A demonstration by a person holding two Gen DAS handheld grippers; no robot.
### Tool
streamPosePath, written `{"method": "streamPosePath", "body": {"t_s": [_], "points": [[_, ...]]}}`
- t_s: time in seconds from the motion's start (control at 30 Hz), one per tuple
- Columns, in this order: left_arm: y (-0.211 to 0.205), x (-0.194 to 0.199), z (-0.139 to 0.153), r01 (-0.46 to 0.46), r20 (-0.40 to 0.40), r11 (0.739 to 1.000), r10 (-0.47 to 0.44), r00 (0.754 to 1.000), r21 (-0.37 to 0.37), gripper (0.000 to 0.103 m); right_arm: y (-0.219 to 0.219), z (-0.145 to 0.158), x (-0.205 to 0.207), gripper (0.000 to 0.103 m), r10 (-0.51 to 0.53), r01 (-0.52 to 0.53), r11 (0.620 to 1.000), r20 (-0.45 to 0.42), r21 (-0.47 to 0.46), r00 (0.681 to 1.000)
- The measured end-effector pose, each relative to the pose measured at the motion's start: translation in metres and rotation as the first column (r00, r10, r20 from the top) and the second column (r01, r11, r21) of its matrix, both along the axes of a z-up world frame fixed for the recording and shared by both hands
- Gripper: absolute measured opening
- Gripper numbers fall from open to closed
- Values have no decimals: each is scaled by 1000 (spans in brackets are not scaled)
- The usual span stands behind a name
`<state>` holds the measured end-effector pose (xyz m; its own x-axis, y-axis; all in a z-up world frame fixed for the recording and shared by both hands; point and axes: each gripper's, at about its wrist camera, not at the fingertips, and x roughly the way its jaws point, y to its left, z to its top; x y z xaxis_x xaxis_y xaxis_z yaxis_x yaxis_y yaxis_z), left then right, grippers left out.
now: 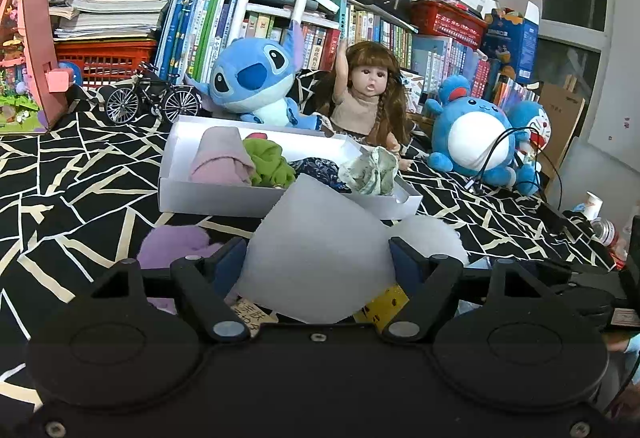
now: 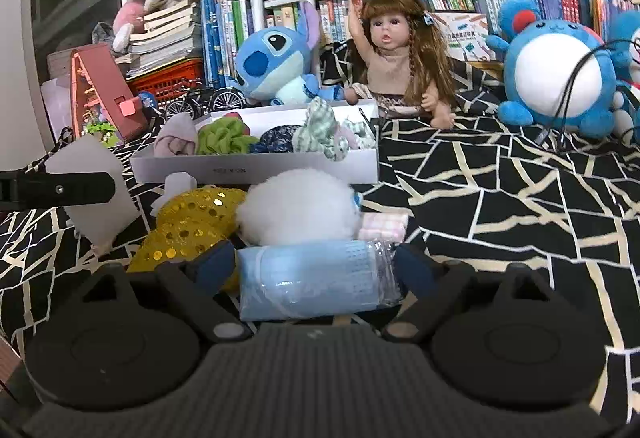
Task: Organize soft objects
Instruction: 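Reach the left tool to the foam block while the right grasps the blue mask pack, then carry the white foam block with the left tool while the right carries the mask pack into the box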
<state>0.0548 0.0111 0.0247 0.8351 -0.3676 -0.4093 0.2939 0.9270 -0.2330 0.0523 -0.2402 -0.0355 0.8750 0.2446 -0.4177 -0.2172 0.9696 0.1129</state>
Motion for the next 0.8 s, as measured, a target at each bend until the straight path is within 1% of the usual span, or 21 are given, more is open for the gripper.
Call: {"method": "streamPosePath", "body": {"t_s": [0.1, 0.3, 0.63, 0.8], "points": [[1, 0, 0, -4, 2, 1000, 4, 1000, -2, 75, 3, 2, 0, 86, 12, -12, 1000, 2, -7, 1000], [2, -1, 1, -12, 10, 1000, 12, 1000, 9, 75, 4, 4, -2, 83, 1, -1, 1000, 18, -2, 1000], [8, 1, 6, -27, 30, 1000, 27, 999, 15, 75, -1, 18, -5, 83, -30, 28, 999, 60, 33, 998], [13, 11, 15, -40, 41, 999, 39, 998, 15, 75, -1, 26, -1, 83, -41, 38, 998, 70, 48, 997]]}}
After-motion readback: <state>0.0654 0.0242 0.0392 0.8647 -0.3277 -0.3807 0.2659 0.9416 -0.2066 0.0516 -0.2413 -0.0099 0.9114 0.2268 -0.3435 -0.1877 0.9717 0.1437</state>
